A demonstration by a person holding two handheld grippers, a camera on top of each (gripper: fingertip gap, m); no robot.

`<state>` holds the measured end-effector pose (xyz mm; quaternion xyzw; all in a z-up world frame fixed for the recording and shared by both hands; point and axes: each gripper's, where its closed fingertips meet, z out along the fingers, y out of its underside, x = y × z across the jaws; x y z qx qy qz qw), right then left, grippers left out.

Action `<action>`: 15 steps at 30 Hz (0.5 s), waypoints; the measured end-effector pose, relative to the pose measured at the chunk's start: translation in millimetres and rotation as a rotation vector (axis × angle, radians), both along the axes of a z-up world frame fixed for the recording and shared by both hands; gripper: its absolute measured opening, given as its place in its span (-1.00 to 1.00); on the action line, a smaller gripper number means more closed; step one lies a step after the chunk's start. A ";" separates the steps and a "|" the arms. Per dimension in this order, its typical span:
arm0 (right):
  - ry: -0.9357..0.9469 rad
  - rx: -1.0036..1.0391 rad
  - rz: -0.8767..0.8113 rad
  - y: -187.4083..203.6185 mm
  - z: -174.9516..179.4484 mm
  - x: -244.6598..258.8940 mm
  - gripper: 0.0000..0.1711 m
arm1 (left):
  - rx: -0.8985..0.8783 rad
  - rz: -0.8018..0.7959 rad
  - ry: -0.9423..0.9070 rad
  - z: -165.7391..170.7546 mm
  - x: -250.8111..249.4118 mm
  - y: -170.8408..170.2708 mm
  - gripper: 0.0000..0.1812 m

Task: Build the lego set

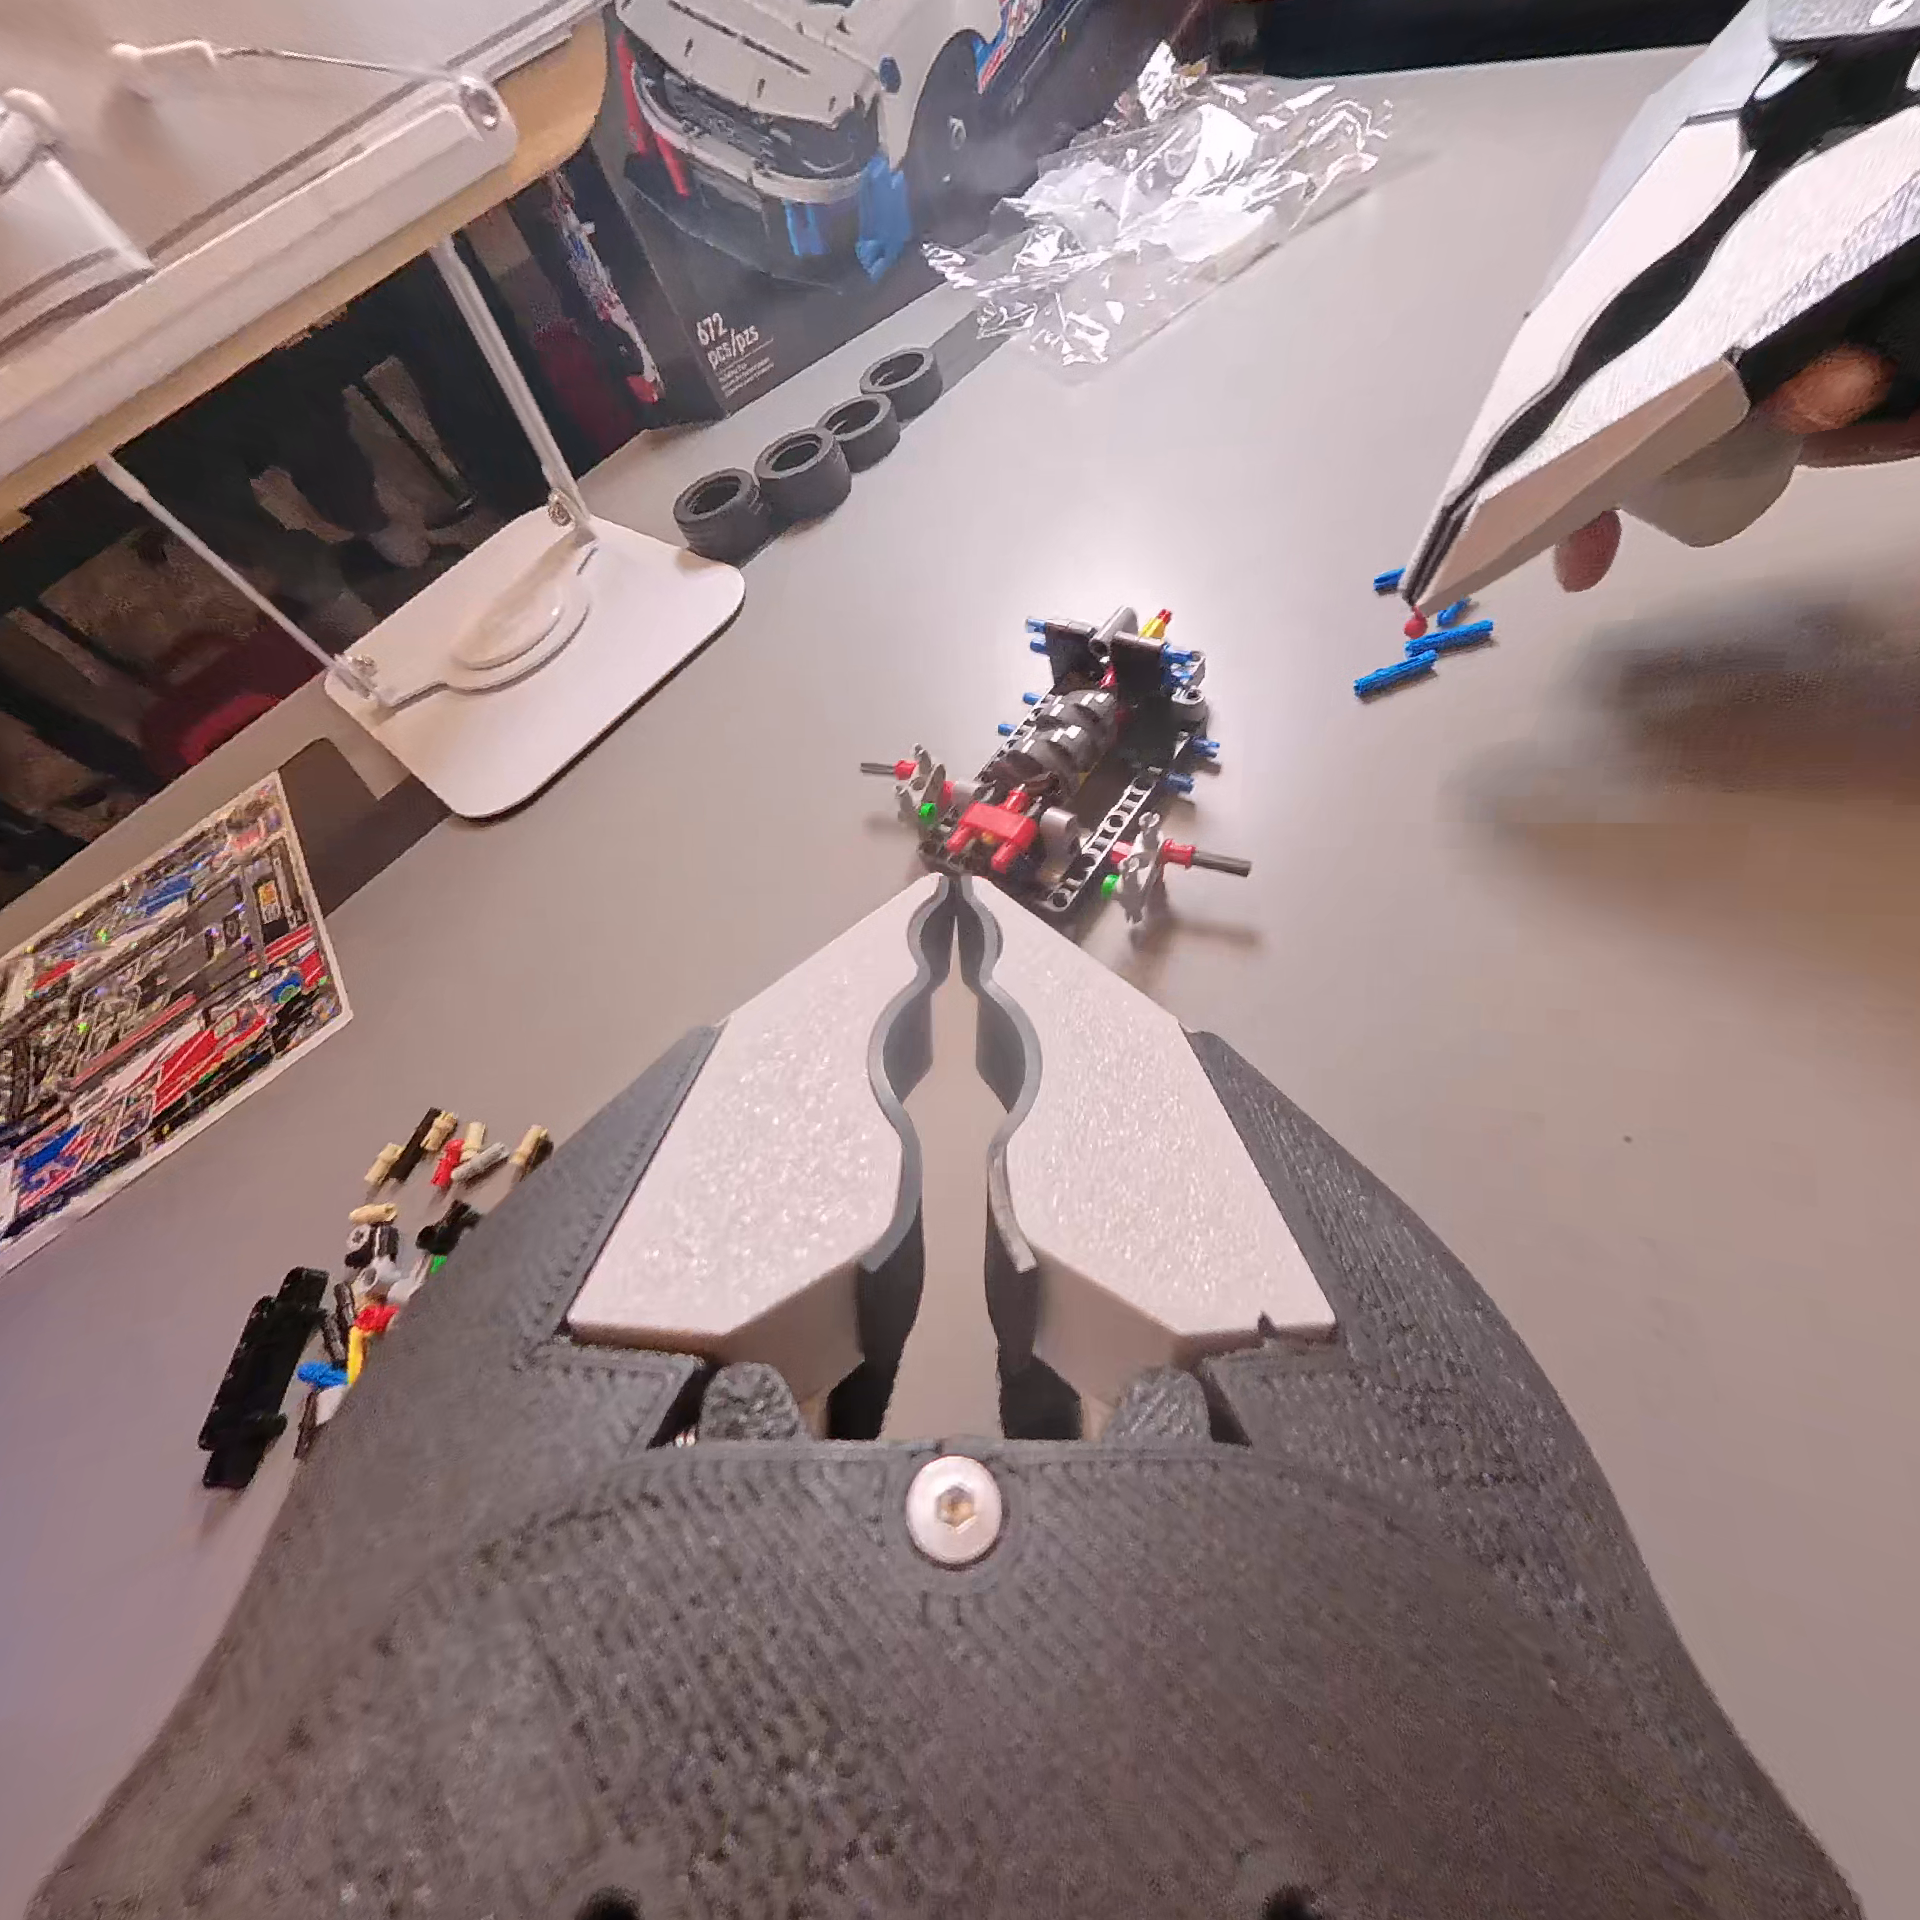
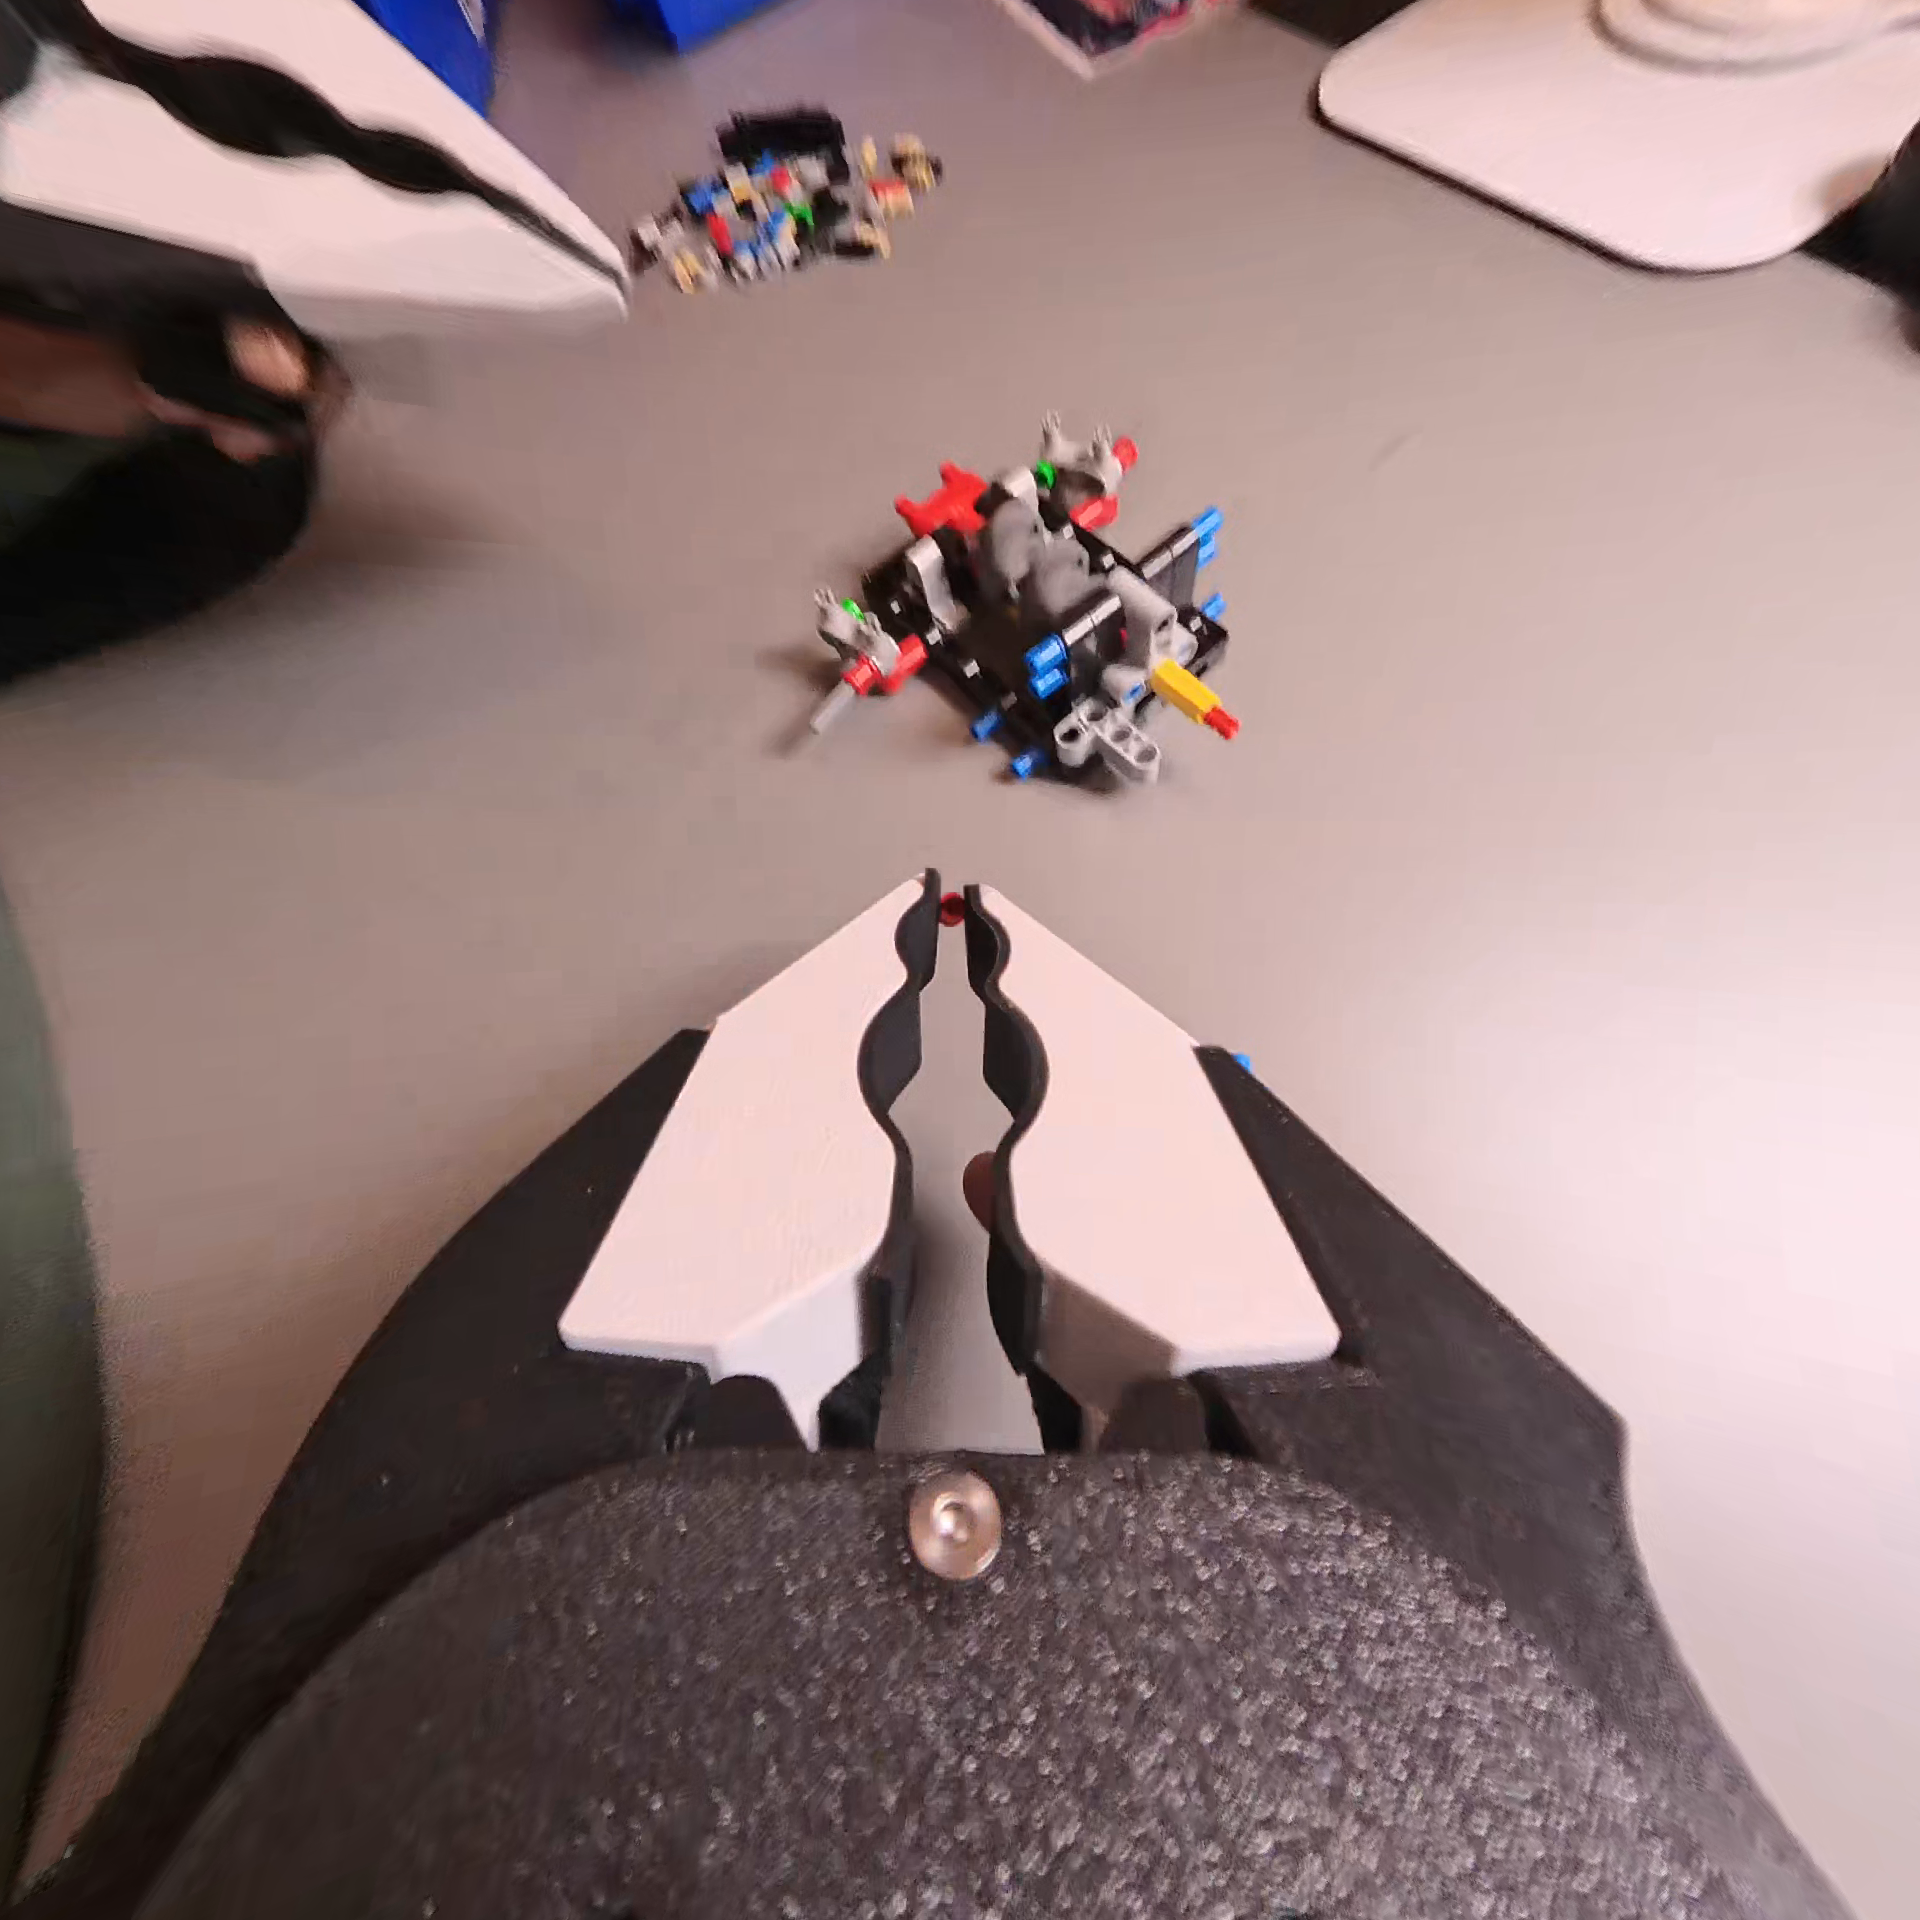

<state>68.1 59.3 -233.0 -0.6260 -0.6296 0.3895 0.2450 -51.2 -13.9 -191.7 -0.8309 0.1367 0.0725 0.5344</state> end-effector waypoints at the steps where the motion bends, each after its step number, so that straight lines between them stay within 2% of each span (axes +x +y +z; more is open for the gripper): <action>1: -0.036 0.031 0.000 2.7 -7.2 1.5 -0.98 | -0.006 0.005 -0.009 -1.2 -5.0 -2.0 -1.00; 5: -0.153 0.159 0.011 7.7 -29.6 3.1 -0.98 | -0.027 0.006 -0.042 -7.5 -15.2 -6.0 -1.00; 12: -0.188 0.284 0.046 2.8 -32.3 3.7 -0.97 | -0.039 -0.028 0.008 -14.0 -10.6 -6.5 -1.00; 15: -0.191 0.321 0.061 0.8 -33.3 3.8 -0.88 | -0.050 -0.035 0.008 -16.9 -9.9 -6.6 -0.99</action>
